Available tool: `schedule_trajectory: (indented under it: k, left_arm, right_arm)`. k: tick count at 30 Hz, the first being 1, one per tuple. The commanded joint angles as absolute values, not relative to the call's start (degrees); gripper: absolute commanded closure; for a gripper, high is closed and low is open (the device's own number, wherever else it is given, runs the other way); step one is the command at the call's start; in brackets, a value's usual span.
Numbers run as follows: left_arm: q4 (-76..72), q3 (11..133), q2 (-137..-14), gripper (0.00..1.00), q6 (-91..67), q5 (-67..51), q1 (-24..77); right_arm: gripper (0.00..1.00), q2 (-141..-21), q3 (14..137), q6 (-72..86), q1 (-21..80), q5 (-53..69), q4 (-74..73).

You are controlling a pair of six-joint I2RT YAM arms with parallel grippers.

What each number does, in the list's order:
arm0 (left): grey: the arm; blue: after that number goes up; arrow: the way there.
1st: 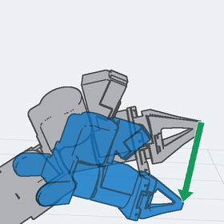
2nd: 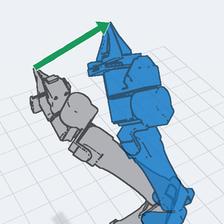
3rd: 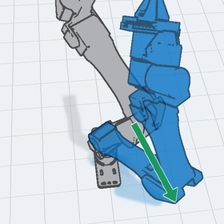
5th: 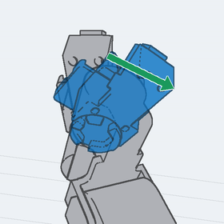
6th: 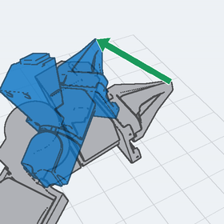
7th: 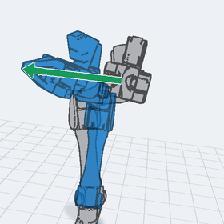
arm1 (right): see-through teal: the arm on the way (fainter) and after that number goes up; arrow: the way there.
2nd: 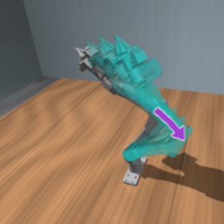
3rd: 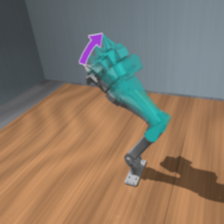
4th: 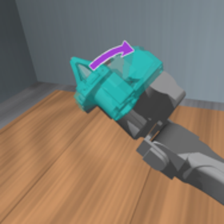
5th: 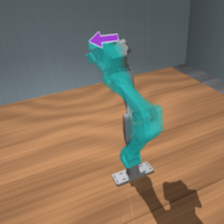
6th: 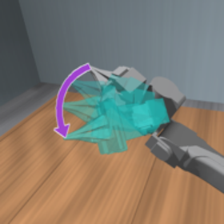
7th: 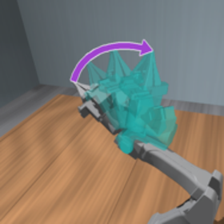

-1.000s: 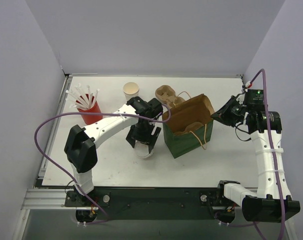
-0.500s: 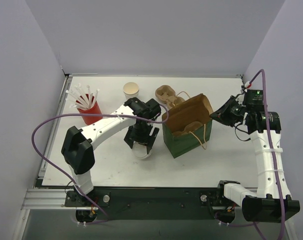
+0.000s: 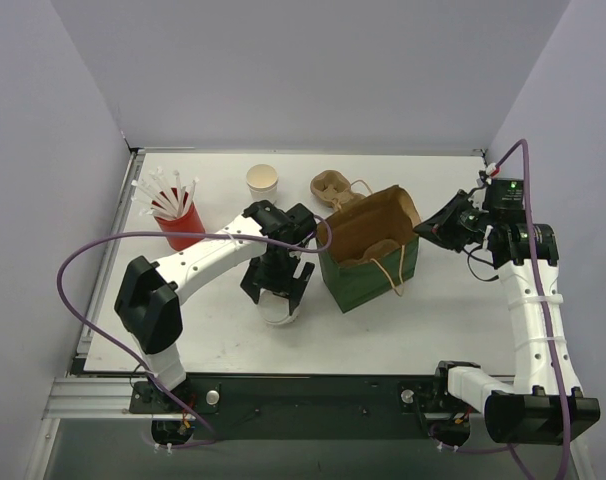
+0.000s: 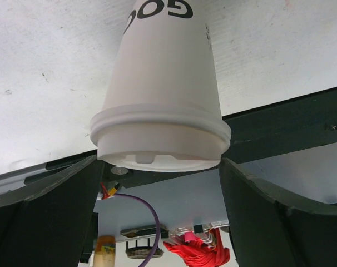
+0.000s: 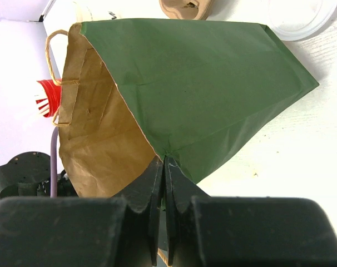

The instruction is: Pack the takeout coffee

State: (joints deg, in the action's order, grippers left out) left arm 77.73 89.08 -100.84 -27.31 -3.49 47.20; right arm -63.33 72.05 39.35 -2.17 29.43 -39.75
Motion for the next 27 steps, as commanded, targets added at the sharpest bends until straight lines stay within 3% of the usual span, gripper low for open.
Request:
schedule_trajectory:
  k: [1,27]
  left_arm:
    - [90.35,91.32,-101.16,0.03,-26.63,-3.34,47.11]
    - [90.09,98.25,-97.47,0.03,-30.49,2.0,47.81]
  right_arm:
    - [1.0,-63.19,72.42,40.52,-1.85,30.59,-37.7]
    - [1.0,-61.0,72.6,39.9,-1.85,28.83,-39.99]
